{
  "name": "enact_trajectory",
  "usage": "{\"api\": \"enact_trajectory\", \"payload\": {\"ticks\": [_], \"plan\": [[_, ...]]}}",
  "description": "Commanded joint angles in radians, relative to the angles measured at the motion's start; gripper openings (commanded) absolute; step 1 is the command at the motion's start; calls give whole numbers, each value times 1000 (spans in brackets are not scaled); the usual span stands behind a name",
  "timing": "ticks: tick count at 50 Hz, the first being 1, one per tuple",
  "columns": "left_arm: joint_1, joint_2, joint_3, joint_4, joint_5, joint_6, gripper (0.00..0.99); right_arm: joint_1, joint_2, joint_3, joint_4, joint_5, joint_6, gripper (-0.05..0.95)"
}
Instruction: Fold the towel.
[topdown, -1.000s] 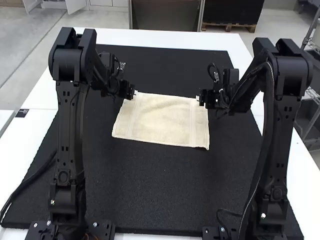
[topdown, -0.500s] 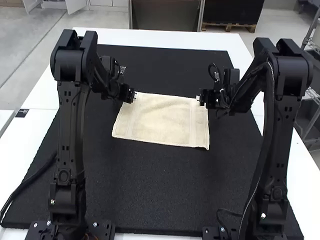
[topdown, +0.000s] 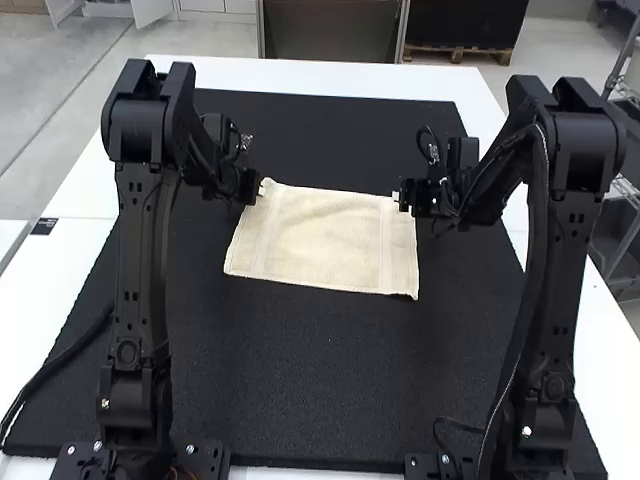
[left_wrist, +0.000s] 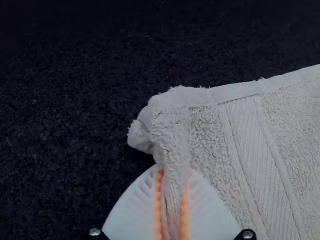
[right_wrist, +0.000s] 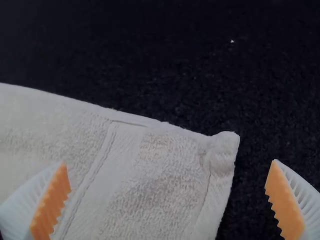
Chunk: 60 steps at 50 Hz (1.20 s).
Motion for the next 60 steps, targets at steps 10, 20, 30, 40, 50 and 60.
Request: {"api": "enact_trajectory", "payload": {"ticks": [10, 20, 30, 40, 50, 60], "plan": [[0, 15, 21, 7, 35, 0, 26, -24, 9, 15, 5, -15, 13, 902], [-2, 15, 19, 7, 38, 0, 26, -32, 27, 30, 5, -22, 31, 902], [0, 13, 16, 9, 46, 0, 26, -31, 50, 46, 5, -22, 34, 902], [3, 12, 16, 10, 61, 0, 26, -27, 81, 67, 7, -22, 34, 902], [5, 7, 15, 7, 63, -1, 26, -26, 96, 86, 8, -22, 34, 902], [5, 1, 16, 7, 67, -1, 26, -18, 108, 110, 7, -24, 36, 902]]}}
